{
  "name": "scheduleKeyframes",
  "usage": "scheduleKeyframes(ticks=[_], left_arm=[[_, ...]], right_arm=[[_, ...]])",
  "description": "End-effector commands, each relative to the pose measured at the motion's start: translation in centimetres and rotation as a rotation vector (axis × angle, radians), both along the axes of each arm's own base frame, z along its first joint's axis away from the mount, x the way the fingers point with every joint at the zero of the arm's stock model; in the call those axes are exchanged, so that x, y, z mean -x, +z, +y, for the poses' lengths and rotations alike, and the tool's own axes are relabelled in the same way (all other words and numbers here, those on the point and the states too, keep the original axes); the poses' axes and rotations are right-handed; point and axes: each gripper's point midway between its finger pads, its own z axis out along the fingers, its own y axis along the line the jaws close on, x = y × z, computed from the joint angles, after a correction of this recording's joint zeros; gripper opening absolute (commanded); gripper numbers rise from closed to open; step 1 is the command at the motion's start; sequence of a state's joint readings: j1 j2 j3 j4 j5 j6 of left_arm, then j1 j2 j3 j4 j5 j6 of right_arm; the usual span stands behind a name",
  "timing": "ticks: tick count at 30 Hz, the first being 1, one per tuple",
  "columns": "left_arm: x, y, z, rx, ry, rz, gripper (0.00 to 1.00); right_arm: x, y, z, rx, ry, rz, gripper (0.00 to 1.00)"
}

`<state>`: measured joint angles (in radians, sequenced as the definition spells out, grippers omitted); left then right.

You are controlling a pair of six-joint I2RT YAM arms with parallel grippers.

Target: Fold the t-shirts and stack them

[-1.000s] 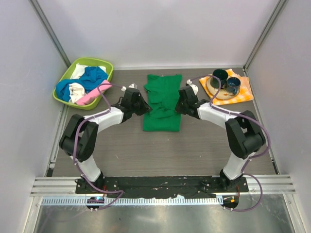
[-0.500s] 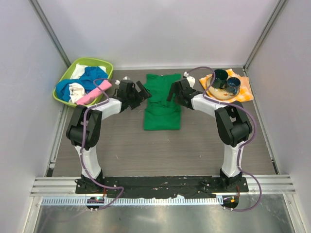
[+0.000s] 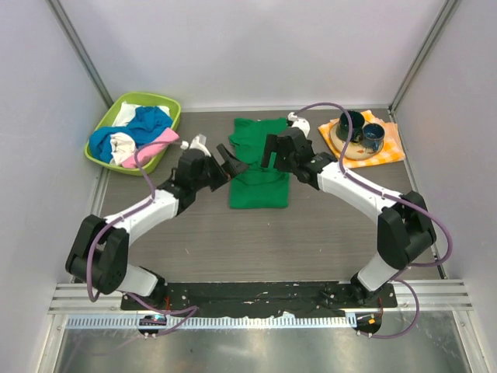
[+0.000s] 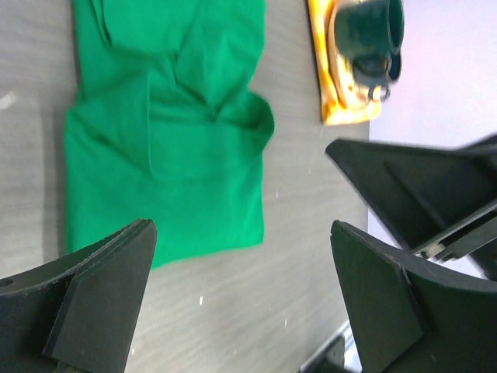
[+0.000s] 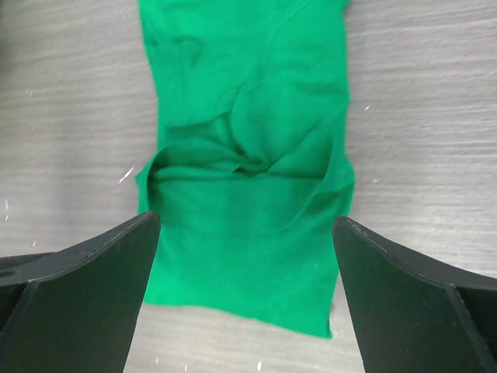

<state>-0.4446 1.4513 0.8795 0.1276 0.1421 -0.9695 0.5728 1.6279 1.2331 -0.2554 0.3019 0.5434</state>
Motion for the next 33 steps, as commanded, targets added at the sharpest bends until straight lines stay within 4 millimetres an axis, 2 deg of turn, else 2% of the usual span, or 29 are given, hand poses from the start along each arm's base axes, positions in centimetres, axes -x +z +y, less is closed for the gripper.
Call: scheduleKeyframes(ticks=[1,2,3,4,6,7,8,9,10,11,12,13,14,16,17,24,31,33], left_arm=[[2.2,1.9,-2.6,0.197,-0.095,-0.096,1.0],[3.1,0.7,-2.9,0.21,-0.116,-0.083,0.99],[3.3,0.7,-3.3,0.231,-0.126,-0.094,0.98],[3.5,-0.2,-3.7,0.243,-0.139,-0.081,0.98],[4.0,0.4,-4.6,0.301,-0.181,-0.14,0.98],[4.0,-0.5,-4.9,0.315,-0.189,-0.128,0.98],[4.2,0.1,-5.1,0.345,-0.21,-0.168,0.98],[4.2,-0.4,-5.3,0.351,-0.215,-0.165,0.98],[4.2,-0.6,-5.4,0.36,-0.222,-0.17,0.98],[4.2,-1.9,-5.5,0.359,-0.222,-0.143,0.98],[4.1,-1.2,-5.7,0.388,-0.234,-0.18,0.98],[4.1,-1.5,-5.8,0.397,-0.239,-0.177,0.97],[4.1,-2.8,-5.9,0.402,-0.234,-0.143,0.97],[4.0,-3.2,-6.2,0.421,-0.24,-0.146,0.96],[4.0,-4.3,-6.2,0.421,-0.236,-0.122,0.96],[4.8,-7.9,-5.6,0.395,-0.219,-0.077,0.94],[5.7,-10.6,-5.0,0.38,-0.208,-0.04,0.94],[5.8,-10.7,-5.0,0.389,-0.21,-0.043,0.94]], right_arm=[[2.9,-0.2,0.0,-0.007,0.076,0.054,1.0],[3.2,0.5,0.0,-0.023,0.085,0.039,1.0],[3.4,0.7,0.1,-0.029,0.094,0.036,1.0],[3.8,0.8,0.3,-0.04,0.115,0.038,1.0],[4.1,1.9,0.2,-0.048,0.125,0.015,1.0],[4.2,2.0,0.1,-0.048,0.129,0.012,1.0],[4.3,2.1,-0.1,-0.044,0.126,0.011,1.0],[4.4,2.6,-0.1,-0.044,0.132,0.001,1.0],[4.5,2.6,-0.1,-0.043,0.135,0.003,1.0],[4.6,2.6,-0.3,-0.039,0.135,0.005,1.0],[4.8,2.6,-0.2,-0.039,0.138,0.006,1.0],[4.8,2.4,-0.4,-0.031,0.138,0.012,1.0],[4.8,2.3,-0.4,-0.03,0.138,0.013,1.0],[4.9,1.5,-0.4,-0.025,0.138,0.032,1.0],[4.8,1.3,-0.2,-0.03,0.141,0.035,1.0],[3.9,-0.4,2.7,-0.136,0.175,0.085,1.0],[3.7,-2.1,6.2,-0.28,0.23,0.161,1.0],[3.8,-2.5,7.1,-0.323,0.244,0.182,1.0]])
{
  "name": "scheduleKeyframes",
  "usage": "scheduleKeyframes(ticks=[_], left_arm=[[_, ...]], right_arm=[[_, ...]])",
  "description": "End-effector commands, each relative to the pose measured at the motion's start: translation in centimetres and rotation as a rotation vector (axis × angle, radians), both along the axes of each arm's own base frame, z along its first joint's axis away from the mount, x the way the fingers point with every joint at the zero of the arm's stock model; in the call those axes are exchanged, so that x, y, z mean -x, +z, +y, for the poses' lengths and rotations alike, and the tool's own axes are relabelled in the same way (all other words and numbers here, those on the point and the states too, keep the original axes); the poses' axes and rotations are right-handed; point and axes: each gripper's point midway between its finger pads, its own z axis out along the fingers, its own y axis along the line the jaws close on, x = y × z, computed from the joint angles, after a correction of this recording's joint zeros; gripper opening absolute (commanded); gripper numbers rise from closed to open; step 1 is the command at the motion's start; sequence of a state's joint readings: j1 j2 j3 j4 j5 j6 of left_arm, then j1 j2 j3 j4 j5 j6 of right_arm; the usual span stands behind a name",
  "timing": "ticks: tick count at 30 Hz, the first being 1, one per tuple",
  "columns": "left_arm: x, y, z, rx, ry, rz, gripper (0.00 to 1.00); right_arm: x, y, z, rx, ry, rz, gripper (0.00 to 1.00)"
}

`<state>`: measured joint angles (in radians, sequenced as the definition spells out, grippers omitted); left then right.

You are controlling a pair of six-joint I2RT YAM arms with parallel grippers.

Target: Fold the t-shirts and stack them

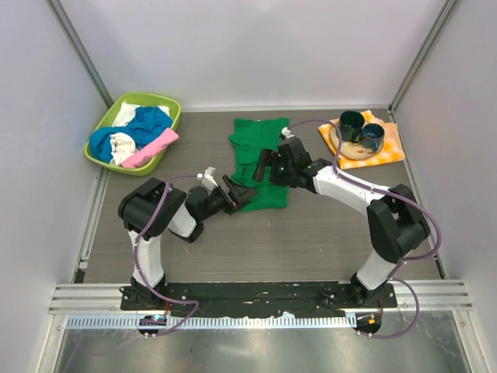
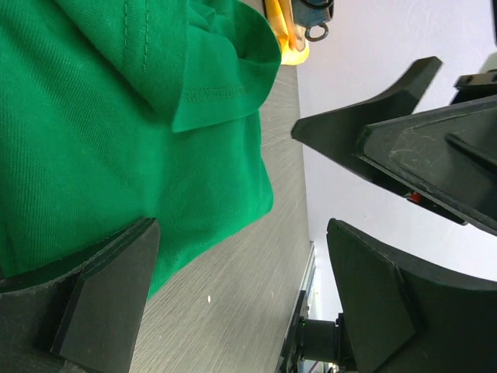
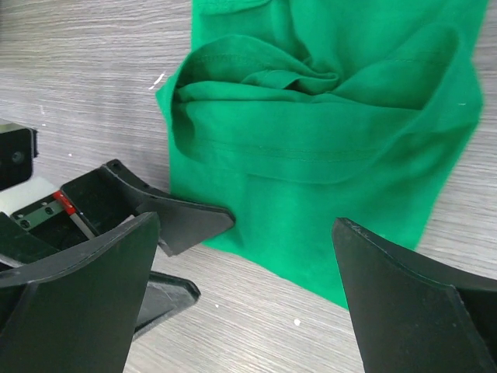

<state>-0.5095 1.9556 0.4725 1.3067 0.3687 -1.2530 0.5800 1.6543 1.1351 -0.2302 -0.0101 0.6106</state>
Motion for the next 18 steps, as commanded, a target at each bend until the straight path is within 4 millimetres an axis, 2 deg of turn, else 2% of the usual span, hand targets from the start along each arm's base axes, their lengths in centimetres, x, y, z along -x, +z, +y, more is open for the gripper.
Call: scheduleKeyframes(ticks=[1,8,14,18], left_arm=[[0.7,-1.1,0.2,0.005,-0.011,-0.013,0.94],[0.7,-1.4,0.1,0.013,-0.014,-0.012,0.93],[0.7,-1.4,0.1,0.016,-0.015,-0.015,0.93],[0.7,-1.4,0.0,0.016,-0.017,-0.018,0.93]], right_arm=[[-0.9,2.3,3.2,-0.178,0.026,-0.011,1.0],[-1.0,1.2,4.8,-0.259,0.039,0.038,1.0],[-0.6,-0.7,5.8,-0.296,0.035,0.109,1.0],[-0.9,-1.0,6.4,-0.327,0.042,0.11,1.0]])
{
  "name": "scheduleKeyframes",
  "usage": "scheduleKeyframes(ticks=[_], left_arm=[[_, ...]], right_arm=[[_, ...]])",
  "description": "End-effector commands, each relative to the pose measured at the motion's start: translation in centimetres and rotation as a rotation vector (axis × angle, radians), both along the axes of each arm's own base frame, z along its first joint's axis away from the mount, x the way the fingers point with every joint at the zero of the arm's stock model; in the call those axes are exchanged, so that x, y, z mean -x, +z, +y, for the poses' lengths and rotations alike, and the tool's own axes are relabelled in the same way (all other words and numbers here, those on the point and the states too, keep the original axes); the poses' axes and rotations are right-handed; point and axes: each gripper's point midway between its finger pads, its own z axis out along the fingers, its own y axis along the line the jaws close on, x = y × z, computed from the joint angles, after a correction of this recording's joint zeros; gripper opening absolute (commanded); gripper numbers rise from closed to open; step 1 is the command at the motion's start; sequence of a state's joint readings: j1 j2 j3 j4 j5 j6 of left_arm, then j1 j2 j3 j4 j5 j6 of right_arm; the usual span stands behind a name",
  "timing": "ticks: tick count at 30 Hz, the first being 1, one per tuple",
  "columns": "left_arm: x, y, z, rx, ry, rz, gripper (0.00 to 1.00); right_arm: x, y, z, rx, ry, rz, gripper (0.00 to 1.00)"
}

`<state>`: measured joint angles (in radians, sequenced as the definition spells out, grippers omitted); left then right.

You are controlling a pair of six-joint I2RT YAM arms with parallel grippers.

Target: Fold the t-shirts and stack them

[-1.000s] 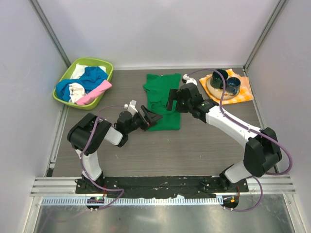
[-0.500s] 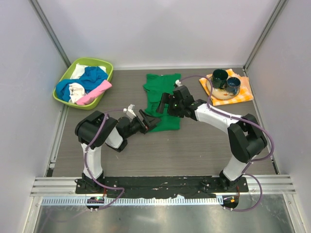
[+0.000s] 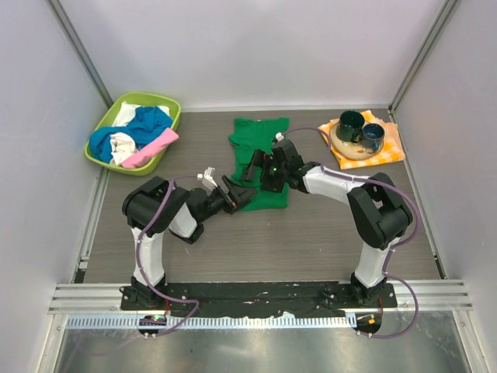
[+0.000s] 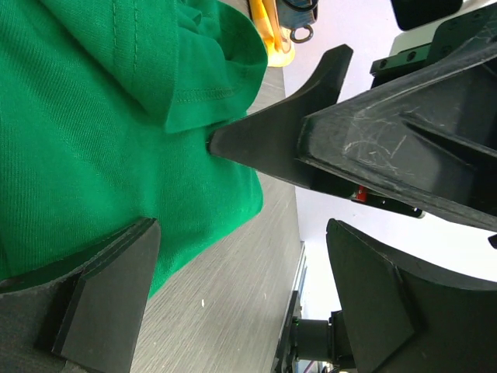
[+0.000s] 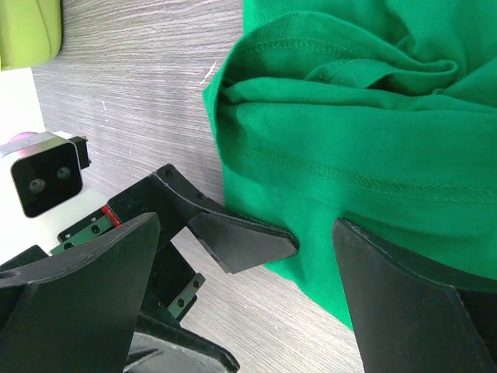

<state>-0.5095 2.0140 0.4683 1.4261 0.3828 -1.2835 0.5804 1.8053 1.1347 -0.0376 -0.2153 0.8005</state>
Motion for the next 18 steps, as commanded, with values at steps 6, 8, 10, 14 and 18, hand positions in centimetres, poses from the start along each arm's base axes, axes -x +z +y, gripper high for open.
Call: scheduleKeyframes(ticks=[6,8,10,14,18], left_arm=[[0.5,-1.7,0.3,-0.033,-0.009,0.006,0.93],[0.5,-1.6,0.2,-0.03,-0.012,0.002,0.93],[0.5,-1.5,0.2,-0.029,-0.013,0.001,0.93],[0.4,-1.4,0.4,-0.029,-0.013,-0.001,0.93],[0.5,-1.6,0.6,-0.03,-0.015,0.004,0.93]], right_arm=[[-1.3,0.5,1.3,-0.059,-0.002,-0.022,1.0],[-1.9,0.4,1.1,-0.032,-0.02,-0.038,1.0],[-2.6,-0.1,0.6,0.006,-0.035,-0.05,1.0],[-3.7,-0.5,0.5,0.049,-0.05,-0.063,1.0],[-5.5,-0.8,0.5,0.085,-0.072,-0.099,1.0]])
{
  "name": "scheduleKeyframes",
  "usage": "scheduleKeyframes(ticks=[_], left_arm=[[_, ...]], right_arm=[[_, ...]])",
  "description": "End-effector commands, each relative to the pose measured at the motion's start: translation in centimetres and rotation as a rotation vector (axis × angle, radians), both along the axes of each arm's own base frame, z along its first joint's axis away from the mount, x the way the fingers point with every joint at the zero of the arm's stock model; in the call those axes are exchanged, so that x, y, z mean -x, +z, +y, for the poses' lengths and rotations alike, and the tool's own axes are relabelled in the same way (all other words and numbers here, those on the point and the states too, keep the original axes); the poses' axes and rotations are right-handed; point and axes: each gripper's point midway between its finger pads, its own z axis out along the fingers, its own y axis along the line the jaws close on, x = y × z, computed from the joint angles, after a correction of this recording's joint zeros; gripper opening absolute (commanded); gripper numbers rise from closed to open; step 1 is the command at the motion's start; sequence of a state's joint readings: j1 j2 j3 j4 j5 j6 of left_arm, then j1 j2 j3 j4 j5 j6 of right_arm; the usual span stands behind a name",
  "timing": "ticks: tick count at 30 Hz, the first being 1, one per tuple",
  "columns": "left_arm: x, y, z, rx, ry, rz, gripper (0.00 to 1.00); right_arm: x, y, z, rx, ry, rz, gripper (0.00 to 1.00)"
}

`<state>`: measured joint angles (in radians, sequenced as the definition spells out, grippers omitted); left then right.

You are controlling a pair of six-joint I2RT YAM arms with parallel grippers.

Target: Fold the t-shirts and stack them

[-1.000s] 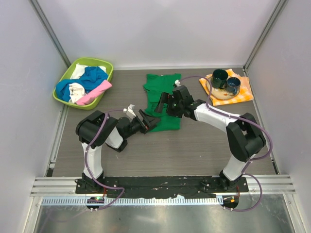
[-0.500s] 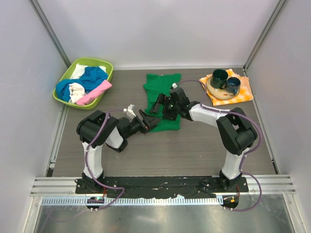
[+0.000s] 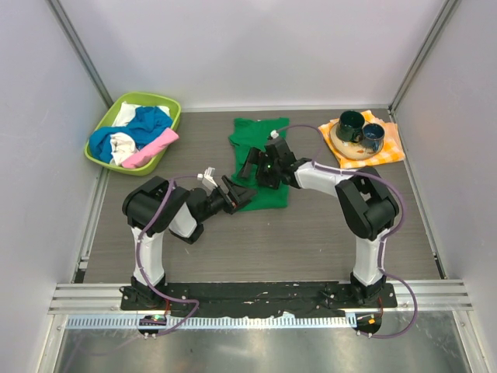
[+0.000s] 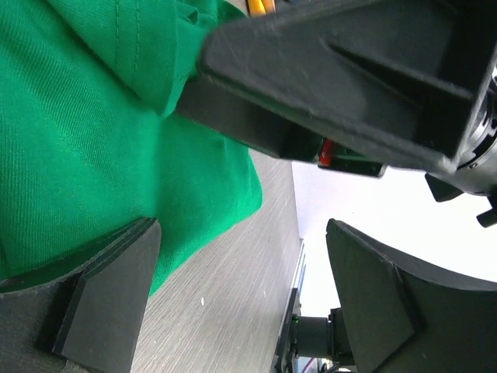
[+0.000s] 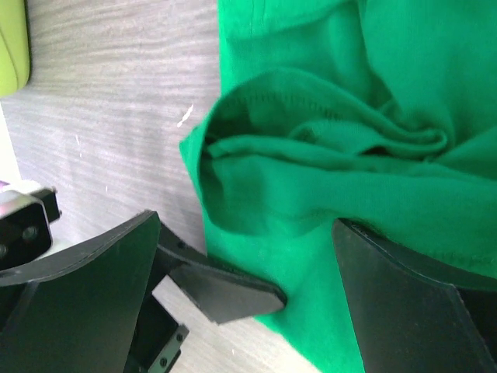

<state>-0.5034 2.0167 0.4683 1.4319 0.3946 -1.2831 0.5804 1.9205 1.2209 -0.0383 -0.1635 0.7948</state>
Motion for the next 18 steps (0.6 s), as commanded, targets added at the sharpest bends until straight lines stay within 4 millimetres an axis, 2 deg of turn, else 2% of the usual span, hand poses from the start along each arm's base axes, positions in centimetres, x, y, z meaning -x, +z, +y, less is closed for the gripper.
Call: scheduleKeyframes(ticks=[1,3,4,5,7,8,9,13,14,17,18], left_arm=[[0.5,-1.5,0.5,-0.033,-0.009,0.002,0.93],[0.5,-1.7,0.5,-0.037,-0.01,0.004,0.93],[0.6,-1.7,0.5,-0.037,-0.011,0.004,0.93],[0.6,-1.7,0.5,-0.039,-0.013,0.002,0.93],[0.7,-1.7,0.5,-0.039,-0.015,0.003,0.92],[0.7,-1.8,0.5,-0.041,-0.016,0.003,0.92],[0.7,-2.0,0.5,-0.043,-0.018,0.006,0.92],[0.9,-2.1,0.5,-0.043,-0.026,0.011,0.92],[0.9,-2.2,0.5,-0.045,-0.026,0.011,0.92],[0.9,-1.8,0.5,-0.043,-0.026,0.002,0.92],[0.9,-1.7,0.5,-0.042,-0.028,0.002,0.92]], right_arm=[[-3.4,1.5,0.0,0.048,-0.033,-0.111,1.0],[-4.9,2.3,0.1,0.057,-0.055,-0.142,1.0],[-5.4,1.8,0.0,0.068,-0.056,-0.145,1.0],[-6.4,2.6,0.2,0.065,-0.063,-0.168,1.0],[-7.7,1.9,-0.1,0.093,-0.083,-0.173,1.0],[-8.7,2.8,0.1,0.089,-0.085,-0.203,1.0],[-9.8,2.9,-0.4,0.107,-0.115,-0.221,1.0],[-12.7,3.9,-0.3,0.133,-0.13,-0.281,1.0],[-13.5,4.5,0.0,0.13,-0.132,-0.3,1.0],[-14.3,6.1,-0.6,0.173,-0.145,-0.362,1.0],[-14.5,9.2,-1.0,0.161,-0.157,-0.436,1.0]])
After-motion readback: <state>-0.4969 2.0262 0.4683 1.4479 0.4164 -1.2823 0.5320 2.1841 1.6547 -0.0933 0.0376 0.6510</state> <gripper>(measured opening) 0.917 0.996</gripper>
